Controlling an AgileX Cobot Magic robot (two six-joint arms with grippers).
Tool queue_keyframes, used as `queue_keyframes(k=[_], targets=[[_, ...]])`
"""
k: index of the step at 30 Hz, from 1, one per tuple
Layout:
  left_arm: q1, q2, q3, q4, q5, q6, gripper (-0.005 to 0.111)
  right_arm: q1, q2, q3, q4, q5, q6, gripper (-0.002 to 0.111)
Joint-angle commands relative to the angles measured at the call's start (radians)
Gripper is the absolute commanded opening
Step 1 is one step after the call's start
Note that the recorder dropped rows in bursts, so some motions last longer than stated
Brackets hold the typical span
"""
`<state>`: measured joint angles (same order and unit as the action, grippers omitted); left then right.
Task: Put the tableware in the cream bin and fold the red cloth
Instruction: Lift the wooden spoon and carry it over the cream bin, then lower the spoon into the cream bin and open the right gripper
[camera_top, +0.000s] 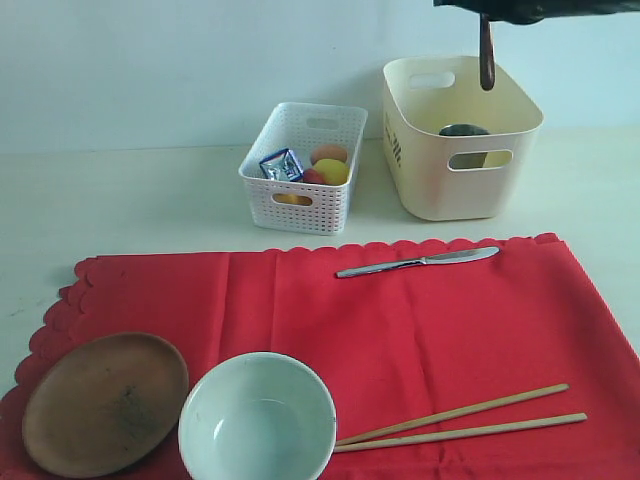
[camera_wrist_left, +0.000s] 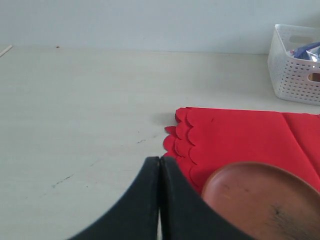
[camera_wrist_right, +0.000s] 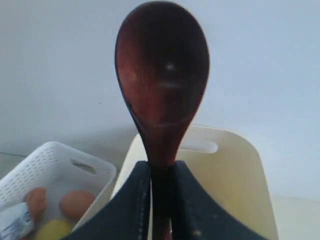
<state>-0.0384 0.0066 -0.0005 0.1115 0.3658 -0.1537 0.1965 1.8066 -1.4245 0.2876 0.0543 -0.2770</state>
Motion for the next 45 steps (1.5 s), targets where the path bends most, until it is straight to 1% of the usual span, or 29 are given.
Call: queue_keyframes(k=[1,5,8,11,13,19,25,27,28,35,40,45], targets=[[0.004,-0.007,0.0,0.001,-0.01,-0.002,0.0,-0.029,0.106,0.001,0.003,-0.191,0.0,0.0],[0.004,-0.007,0.0,0.001,-0.01,-0.002,0.0,-0.034,0.203,0.001,-0.032,-0.371,0.0,0.0],[0.004,-0.007,0.0,0.001,-0.01,-0.002,0.0,-0.034,0.261,-0.011,-0.122,-0.454,0.055,0.0],[0.004,-0.007,0.0,0.001,-0.01,-0.002,0.0,-0.034,0.321,-0.054,-0.228,-0.461,0.124,0.0],[0.004,-0.007,0.0,0.001,-0.01,-0.002,0.0,-0.034,0.356,-0.089,-0.264,-0.461,0.15,0.0],[0.004,-0.007,0.0,0.001,-0.01,-0.002,0.0,-0.034,0.441,-0.157,-0.268,-0.446,0.148,0.0],[0.004,-0.007,0.0,0.001,-0.01,-0.002,0.0,-0.046,0.466,-0.168,-0.259,-0.4,0.148,0.001],[0.004,-0.007,0.0,0.001,-0.01,-0.002,0.0,-0.051,0.466,-0.168,-0.259,-0.382,0.148,0.006],[0.004,-0.007,0.0,0.001,-0.01,-0.002,0.0,-0.053,0.466,-0.168,-0.259,-0.37,0.148,0.011],[0.004,-0.007,0.0,0.001,-0.01,-0.002,0.0,-0.057,0.448,-0.168,-0.259,-0.28,0.144,0.052],[0.004,-0.007,0.0,0.001,-0.01,-0.002,0.0,-0.057,0.362,-0.168,-0.259,-0.153,0.144,0.053],[0.004,-0.007,0.0,0.001,-0.01,-0.002,0.0,-0.057,0.217,-0.168,-0.261,0.086,0.144,0.053]])
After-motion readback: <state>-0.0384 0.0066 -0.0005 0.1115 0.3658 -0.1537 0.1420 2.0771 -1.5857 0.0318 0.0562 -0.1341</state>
